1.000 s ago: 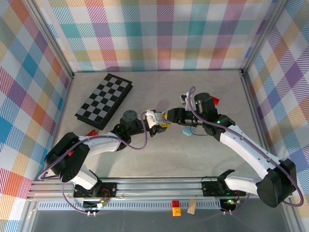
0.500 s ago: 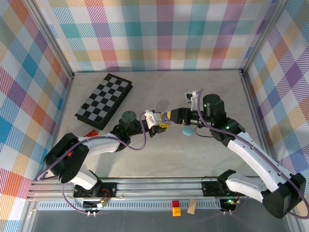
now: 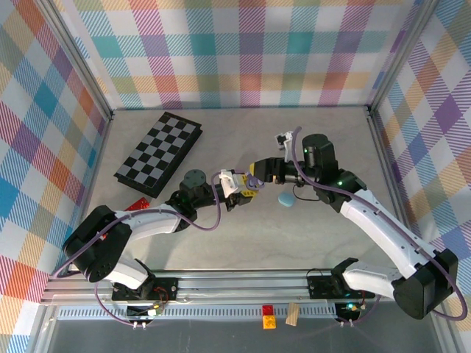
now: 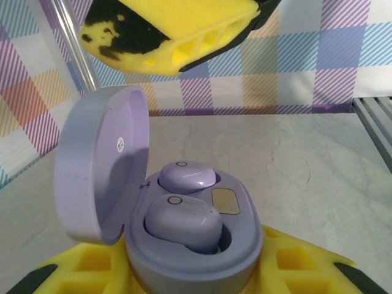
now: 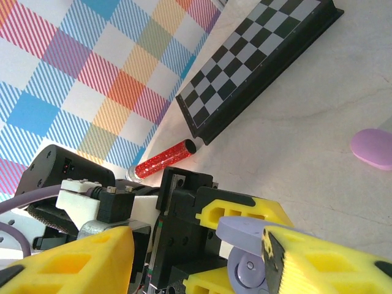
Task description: Insert wireless bluetooth earbuds into charging case
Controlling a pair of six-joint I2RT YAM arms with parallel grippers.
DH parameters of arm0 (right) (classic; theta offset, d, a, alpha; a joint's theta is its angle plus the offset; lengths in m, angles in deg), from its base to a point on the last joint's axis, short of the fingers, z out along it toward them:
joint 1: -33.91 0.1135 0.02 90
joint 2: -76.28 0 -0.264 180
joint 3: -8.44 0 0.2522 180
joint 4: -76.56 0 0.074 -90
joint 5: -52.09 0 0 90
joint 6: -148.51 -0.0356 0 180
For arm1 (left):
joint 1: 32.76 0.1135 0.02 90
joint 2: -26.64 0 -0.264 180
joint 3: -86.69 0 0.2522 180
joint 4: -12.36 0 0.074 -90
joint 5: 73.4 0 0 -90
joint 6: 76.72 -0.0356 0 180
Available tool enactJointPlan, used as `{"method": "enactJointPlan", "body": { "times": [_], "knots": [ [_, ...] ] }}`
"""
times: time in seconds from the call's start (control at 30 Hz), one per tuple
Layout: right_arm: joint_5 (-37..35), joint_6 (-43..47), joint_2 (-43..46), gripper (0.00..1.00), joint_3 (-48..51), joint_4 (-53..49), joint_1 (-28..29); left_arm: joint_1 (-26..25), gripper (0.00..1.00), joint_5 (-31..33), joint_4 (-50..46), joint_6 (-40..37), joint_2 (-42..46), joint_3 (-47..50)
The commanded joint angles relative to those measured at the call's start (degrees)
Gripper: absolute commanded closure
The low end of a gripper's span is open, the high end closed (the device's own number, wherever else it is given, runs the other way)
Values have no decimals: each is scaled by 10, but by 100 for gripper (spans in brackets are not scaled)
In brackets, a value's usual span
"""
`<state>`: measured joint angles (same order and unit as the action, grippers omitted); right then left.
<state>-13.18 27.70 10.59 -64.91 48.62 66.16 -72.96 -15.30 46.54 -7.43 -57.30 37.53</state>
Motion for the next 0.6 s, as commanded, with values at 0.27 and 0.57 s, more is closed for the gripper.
{"method": "enactJointPlan", "body": {
  "times": [0.27,0.57],
  "knots": [
    [17,0,-12,41,3,-8,-3,6,65,12,-16,-12,34,5],
    [3,-23,33,40,47,-3,-3,14,65,19,3,22,30,-2]
  ]
}}
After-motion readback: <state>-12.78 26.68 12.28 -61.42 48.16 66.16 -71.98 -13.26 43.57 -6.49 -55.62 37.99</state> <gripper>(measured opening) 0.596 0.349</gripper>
